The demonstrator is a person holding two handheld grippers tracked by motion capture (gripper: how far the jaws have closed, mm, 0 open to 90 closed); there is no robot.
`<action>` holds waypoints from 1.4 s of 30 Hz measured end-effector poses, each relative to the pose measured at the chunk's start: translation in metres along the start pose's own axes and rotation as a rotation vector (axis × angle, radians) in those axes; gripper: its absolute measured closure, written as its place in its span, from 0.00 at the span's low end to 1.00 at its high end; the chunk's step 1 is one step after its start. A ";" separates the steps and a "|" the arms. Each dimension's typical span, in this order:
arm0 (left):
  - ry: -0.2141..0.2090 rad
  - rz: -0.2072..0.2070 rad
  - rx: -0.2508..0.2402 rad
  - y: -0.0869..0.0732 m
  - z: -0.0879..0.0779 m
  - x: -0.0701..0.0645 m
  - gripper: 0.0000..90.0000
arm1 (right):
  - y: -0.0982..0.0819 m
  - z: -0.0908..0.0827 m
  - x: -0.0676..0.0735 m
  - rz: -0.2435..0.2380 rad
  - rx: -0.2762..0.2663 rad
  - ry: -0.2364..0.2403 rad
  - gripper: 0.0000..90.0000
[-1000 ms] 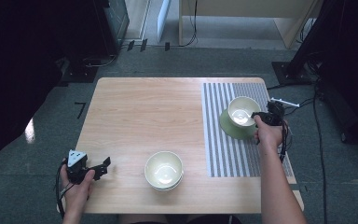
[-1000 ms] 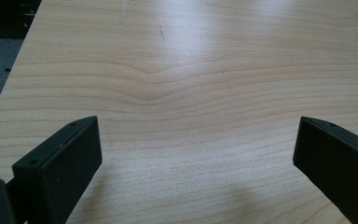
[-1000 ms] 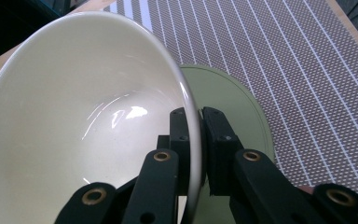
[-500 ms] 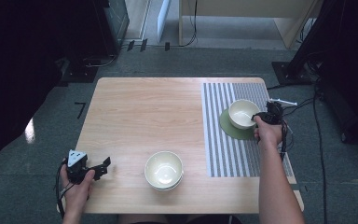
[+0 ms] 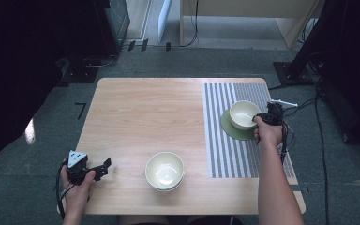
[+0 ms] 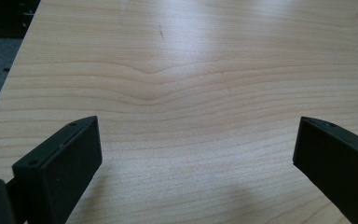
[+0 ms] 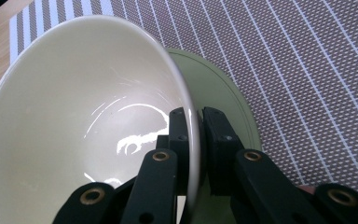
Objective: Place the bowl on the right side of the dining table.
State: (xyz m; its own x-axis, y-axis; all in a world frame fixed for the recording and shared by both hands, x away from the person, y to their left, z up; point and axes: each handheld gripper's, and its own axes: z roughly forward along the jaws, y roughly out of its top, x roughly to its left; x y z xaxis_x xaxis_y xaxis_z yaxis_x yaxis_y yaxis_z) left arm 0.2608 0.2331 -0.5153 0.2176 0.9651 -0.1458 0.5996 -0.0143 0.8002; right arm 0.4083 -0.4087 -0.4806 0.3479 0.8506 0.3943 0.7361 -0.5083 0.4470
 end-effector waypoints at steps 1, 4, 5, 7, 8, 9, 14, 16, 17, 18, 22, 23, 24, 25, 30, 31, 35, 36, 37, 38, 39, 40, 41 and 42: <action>0.000 0.000 0.000 0.000 0.000 0.000 0.01 | 0.000 0.000 0.000 0.001 0.000 -0.001 0.93; 0.000 -0.001 -0.001 0.000 0.000 0.000 0.01 | 0.000 0.000 -0.002 0.001 -0.006 0.017 0.91; 0.000 -0.001 -0.001 0.000 0.000 0.000 0.01 | 0.000 0.000 -0.002 0.001 -0.006 0.017 0.91; 0.000 -0.001 -0.001 0.000 0.000 0.000 0.01 | -0.001 -0.002 -0.005 0.001 -0.031 0.055 0.82; 0.000 -0.001 -0.001 0.000 0.000 0.000 0.01 | -0.001 -0.002 -0.006 -0.002 -0.041 0.058 0.77; 0.000 -0.002 -0.002 0.000 0.000 0.000 0.01 | -0.001 -0.003 -0.006 -0.010 -0.044 0.051 0.68; 0.001 -0.002 -0.001 0.000 0.000 0.000 0.01 | -0.002 -0.006 -0.008 -0.040 -0.063 0.079 0.39; 0.001 -0.002 -0.001 0.000 0.000 0.000 0.01 | -0.004 -0.007 -0.007 -0.065 -0.071 0.069 0.33; 0.001 -0.002 -0.001 0.000 0.000 0.000 0.01 | -0.004 -0.007 -0.007 -0.065 -0.071 0.069 0.33; 0.001 -0.002 -0.001 0.000 0.000 0.000 0.01 | -0.004 -0.009 -0.006 -0.068 -0.067 0.062 0.31; 0.002 -0.001 -0.001 0.000 0.000 0.000 0.01 | -0.007 -0.014 -0.007 -0.083 -0.091 0.046 0.30; 0.002 -0.001 0.000 0.000 0.000 0.000 0.01 | -0.009 -0.016 -0.007 -0.088 -0.105 0.046 0.30; 0.002 -0.001 0.000 0.000 0.000 0.000 0.01 | -0.010 -0.018 -0.008 -0.091 -0.117 0.053 0.30; 0.002 0.000 0.000 0.000 0.000 0.000 0.01 | -0.011 -0.020 -0.008 -0.092 -0.128 0.061 0.31; 0.002 0.000 0.000 0.000 0.000 0.000 0.01 | -0.018 -0.030 -0.008 -0.125 -0.182 0.082 0.28; 0.002 0.000 0.000 0.000 0.000 0.000 0.01 | -0.020 -0.031 -0.008 -0.139 -0.189 0.083 0.27; 0.003 0.000 -0.001 0.000 0.000 0.000 0.01 | -0.025 -0.037 -0.006 -0.169 -0.233 0.133 0.15; 0.003 0.000 -0.002 0.000 0.000 0.000 0.01 | -0.027 -0.039 -0.006 -0.169 -0.245 0.143 0.15; 0.003 0.000 -0.001 0.000 0.000 0.000 0.01 | -0.028 -0.041 -0.006 -0.180 -0.259 0.144 0.14; 0.003 0.000 -0.001 0.000 0.000 0.000 0.01 | -0.029 -0.043 -0.005 -0.189 -0.266 0.144 0.12; 0.003 0.000 -0.001 0.000 0.000 0.000 0.01 | -0.030 -0.045 -0.005 -0.198 -0.270 0.151 0.10; 0.003 0.000 -0.001 0.000 0.000 0.000 0.01 | -0.032 -0.046 -0.004 -0.211 -0.271 0.157 0.08; 0.004 0.000 -0.001 0.000 0.000 0.000 0.01 | -0.033 -0.047 -0.004 -0.226 -0.270 0.157 0.07; 0.003 0.001 -0.001 0.000 0.000 0.000 0.01 | -0.034 -0.049 -0.003 -0.242 -0.270 0.156 0.05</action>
State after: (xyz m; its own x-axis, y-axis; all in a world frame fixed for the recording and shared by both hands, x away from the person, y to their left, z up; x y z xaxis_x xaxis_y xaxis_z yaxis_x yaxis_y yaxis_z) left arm 0.2607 0.2330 -0.5153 0.2154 0.9660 -0.1433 0.5989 -0.0147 0.8007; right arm 0.3536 -0.4001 -0.4579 0.0754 0.9300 0.3599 0.5995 -0.3307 0.7289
